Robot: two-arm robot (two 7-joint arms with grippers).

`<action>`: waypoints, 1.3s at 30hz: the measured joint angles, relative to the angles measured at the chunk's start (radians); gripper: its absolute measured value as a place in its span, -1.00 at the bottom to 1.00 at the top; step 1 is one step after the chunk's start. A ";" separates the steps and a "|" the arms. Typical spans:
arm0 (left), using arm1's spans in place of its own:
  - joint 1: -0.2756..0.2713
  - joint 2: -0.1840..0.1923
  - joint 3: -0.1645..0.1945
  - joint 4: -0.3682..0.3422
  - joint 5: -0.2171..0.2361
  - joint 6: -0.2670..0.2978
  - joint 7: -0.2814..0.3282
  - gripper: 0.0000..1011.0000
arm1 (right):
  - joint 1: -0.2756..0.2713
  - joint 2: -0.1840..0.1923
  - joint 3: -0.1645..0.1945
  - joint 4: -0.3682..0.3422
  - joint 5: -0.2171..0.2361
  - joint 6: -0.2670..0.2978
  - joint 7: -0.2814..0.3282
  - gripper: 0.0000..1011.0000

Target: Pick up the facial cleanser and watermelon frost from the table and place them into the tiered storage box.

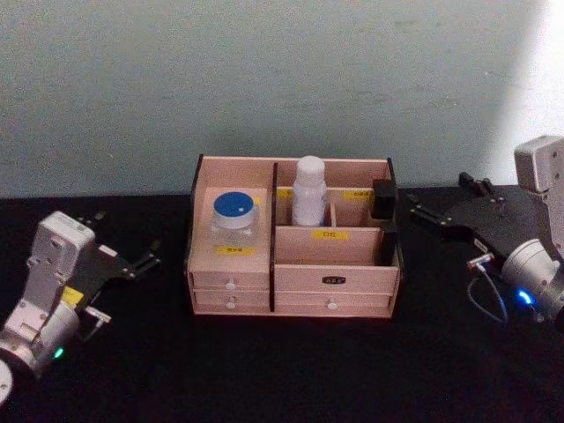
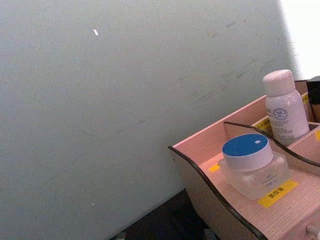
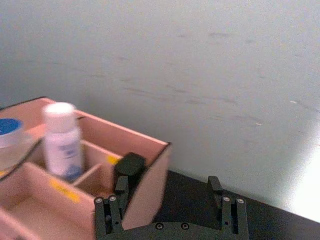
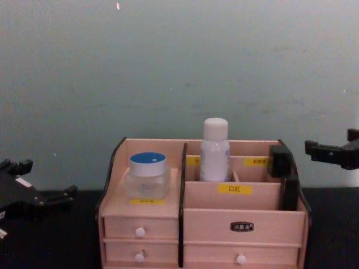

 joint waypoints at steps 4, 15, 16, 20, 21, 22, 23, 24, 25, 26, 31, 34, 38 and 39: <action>0.000 0.000 0.000 0.000 0.000 0.000 0.000 0.98 | -0.003 -0.043 0.016 0.034 -0.032 -0.035 -0.060 0.98; 0.000 0.000 0.000 0.000 0.000 0.000 0.000 0.98 | 0.007 -0.093 0.017 0.106 -0.085 -0.035 -0.092 0.98; 0.000 0.000 0.000 0.000 0.000 0.000 0.000 0.98 | 0.008 -0.095 0.016 0.111 -0.088 -0.032 -0.091 0.98; 0.000 0.000 0.000 0.000 0.000 0.000 0.000 0.98 | 0.016 -0.105 0.009 0.134 -0.104 -0.017 -0.082 0.98; 0.000 0.000 0.000 0.000 0.000 0.000 0.000 0.98 | 0.018 -0.108 0.008 0.142 -0.110 -0.011 -0.078 0.98; 0.000 0.000 0.000 0.000 0.000 0.000 0.000 0.98 | 0.020 -0.110 0.007 0.146 -0.113 -0.008 -0.076 0.98; 0.000 0.000 0.000 0.000 0.000 0.000 0.000 0.98 | 0.021 -0.111 0.006 0.150 -0.116 -0.005 -0.074 0.98; 0.000 0.000 0.000 0.000 0.000 0.000 0.000 0.98 | 0.023 -0.113 0.005 0.154 -0.119 -0.002 -0.072 0.98; 0.000 0.000 0.000 0.000 0.000 0.000 0.000 0.98 | 0.024 -0.116 0.005 0.161 -0.124 0.003 -0.070 0.98; 0.000 0.000 0.000 0.000 0.000 0.000 0.000 0.98 | 0.024 -0.116 0.005 0.161 -0.124 0.003 -0.070 0.98; 0.000 0.000 0.000 0.000 0.000 0.000 0.000 0.98 | 0.027 -0.120 0.005 0.169 -0.132 0.012 -0.067 0.98; 0.000 0.000 0.000 0.000 0.000 0.000 0.000 0.98 | 0.027 -0.120 0.005 0.168 -0.132 0.012 -0.066 0.98; 0.000 0.000 0.000 0.000 0.000 0.000 0.000 0.98 | 0.027 -0.119 0.005 0.166 -0.131 0.011 -0.066 0.98; 0.000 0.000 0.000 0.000 0.000 0.000 0.000 0.98 | 0.027 -0.119 0.005 0.166 -0.131 0.011 -0.066 0.98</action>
